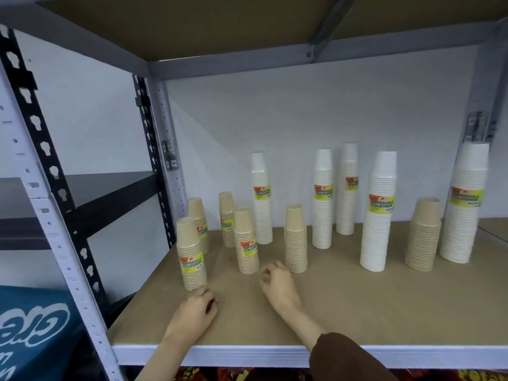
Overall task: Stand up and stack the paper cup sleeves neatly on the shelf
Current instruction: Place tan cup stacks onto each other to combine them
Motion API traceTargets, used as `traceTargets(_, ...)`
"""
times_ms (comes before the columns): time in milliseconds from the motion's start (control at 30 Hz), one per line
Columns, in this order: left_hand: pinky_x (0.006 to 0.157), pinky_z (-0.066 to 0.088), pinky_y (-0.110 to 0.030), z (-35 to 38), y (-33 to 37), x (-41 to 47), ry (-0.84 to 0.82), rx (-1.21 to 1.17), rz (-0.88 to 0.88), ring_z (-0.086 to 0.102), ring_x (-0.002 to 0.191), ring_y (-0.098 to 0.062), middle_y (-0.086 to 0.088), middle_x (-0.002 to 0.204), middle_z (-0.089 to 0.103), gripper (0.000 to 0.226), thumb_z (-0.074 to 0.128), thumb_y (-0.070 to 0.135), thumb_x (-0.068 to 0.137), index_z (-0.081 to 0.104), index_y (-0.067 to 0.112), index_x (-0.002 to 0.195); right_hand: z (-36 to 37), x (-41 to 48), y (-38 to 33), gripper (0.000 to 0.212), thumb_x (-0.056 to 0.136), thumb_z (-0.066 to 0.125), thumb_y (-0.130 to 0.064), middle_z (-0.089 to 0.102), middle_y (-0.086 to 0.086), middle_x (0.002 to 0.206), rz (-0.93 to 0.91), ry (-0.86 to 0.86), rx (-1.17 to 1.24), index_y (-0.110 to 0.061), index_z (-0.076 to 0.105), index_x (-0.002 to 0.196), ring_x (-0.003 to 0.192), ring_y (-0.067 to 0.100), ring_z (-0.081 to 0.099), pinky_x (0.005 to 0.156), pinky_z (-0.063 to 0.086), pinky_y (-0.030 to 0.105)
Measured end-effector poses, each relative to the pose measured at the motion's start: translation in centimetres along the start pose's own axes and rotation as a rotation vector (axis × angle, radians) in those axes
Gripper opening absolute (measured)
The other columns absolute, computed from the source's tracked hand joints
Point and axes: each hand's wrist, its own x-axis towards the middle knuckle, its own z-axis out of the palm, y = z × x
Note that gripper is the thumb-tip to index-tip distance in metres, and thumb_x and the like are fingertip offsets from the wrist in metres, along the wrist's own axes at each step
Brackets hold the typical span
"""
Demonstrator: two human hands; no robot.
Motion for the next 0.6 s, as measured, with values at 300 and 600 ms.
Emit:
traceTargets(300,0.092,0.042,-0.027,2.1,5.3,1.5,-0.092,-0.031,0.116,0.054,0.111,-0.017,-0.002,0.120,0.055,0.029,0.044,0.025,0.091,0.057,0.014,0.115,-9.0,3.6,-1.5,0.030,0.085,0.060,-0.014,0.057,0.016,0.115,-0.237,0.349,0.016,0.000,0.060,0.111,0.109,0.028,0.051,0.090,0.037,0.029)
traceTargets(600,0.093,0.043,-0.031,4.7,9.6,3.6,-0.144,-0.086,0.138,0.051,0.113,-0.020,-0.006,0.121,0.052,0.030,0.044,0.025,0.092,0.055,0.008,0.113,-13.8,8.3,-2.0,0.060,0.082,0.064,-0.038,0.046,0.018,0.128,-0.093,0.196,-0.206,-0.005,0.048,0.129,0.123,0.032,0.041,0.102,0.037,0.035)
